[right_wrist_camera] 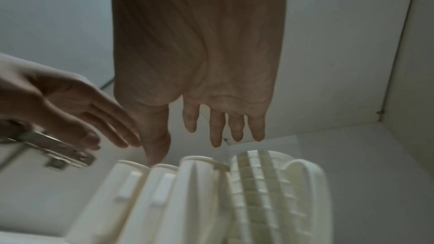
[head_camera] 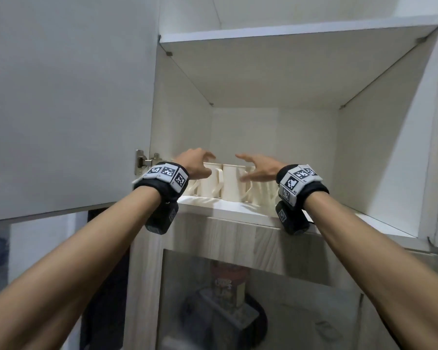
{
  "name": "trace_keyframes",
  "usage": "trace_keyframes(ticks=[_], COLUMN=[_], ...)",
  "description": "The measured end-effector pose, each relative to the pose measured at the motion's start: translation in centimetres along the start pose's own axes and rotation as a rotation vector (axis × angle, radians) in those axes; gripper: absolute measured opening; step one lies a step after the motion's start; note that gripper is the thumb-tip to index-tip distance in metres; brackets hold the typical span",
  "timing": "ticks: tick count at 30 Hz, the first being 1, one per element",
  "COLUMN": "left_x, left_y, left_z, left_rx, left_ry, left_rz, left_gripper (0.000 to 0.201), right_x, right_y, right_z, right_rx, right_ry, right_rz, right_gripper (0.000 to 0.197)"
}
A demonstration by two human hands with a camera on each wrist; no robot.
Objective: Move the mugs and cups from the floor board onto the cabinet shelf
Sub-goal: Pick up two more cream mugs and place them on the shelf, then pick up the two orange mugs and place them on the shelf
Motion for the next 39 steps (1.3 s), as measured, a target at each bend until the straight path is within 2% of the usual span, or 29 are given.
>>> trace_keyframes(ticks=[6,12,14,18,22,24,27,32,36,39], left_x=[0.9,3.3,4.6,7.2,9.6,11.3,13.9,19.3,22.3,23.3], left_y=[9.4,25.4,31.6,43.4,52.9,56.8,61.5,67.0,69.7,70.7], left_z=[0.1,-4.6,-7.7,-14.9,-21.7,-25.1,-29.7,-36.0,-40.1,-42.4], left_rx=[-0.197,-0.084,-0.008,0.164,0.331,0.421,0.549,0.712,0.794,0.831], left_ry=[0.132,-0.082,-0.071,0.039,0.121,0.120,0.108,0.088,0.108,0.134], left_rz=[0.047,0.208,0.323,0.593,0.812,0.878,0.907,0.863,0.813,0.786], left_gripper=[0.058,0.064,0.065,0.067,0.072,0.075,0.084,0.103,0.109,0.111], right_x=[6.0,11.2,12.5,14.3,15.6,16.2,16.7,17.8,18.9,19.9], right_y=[6.1,12.8,15.3,21.2,26.6,28.6,30.9,32.5,33.4,34.2], right_z=[-4.7,-15.9,-21.7,-34.4,-46.8,-52.5,-59.9,-70.2,-75.4,-78.3], right_rx=[-0.138,-0.058,0.027,0.317,0.569,0.662,0.763,0.830,0.918,0.925], right_ry=[-0.207,-0.308,-0.337,-0.381,-0.323,-0.285,-0.209,-0.107,-0.076,-0.057], right_rz=[0.219,0.405,0.412,0.353,0.295,0.275,0.246,0.195,0.137,0.101], right_gripper=[0.084,0.067,0.066,0.077,0.088,0.092,0.099,0.111,0.113,0.116])
Point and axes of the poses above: each hand's wrist, its own y-axis away from the middle knuckle, its own z-axis out of the back of the hand, x = y × z, the point moved 3 cm from there along -y, towards the middle knuckle, and after that the axes turned 10 degrees about -z, right-handed, at the moved point
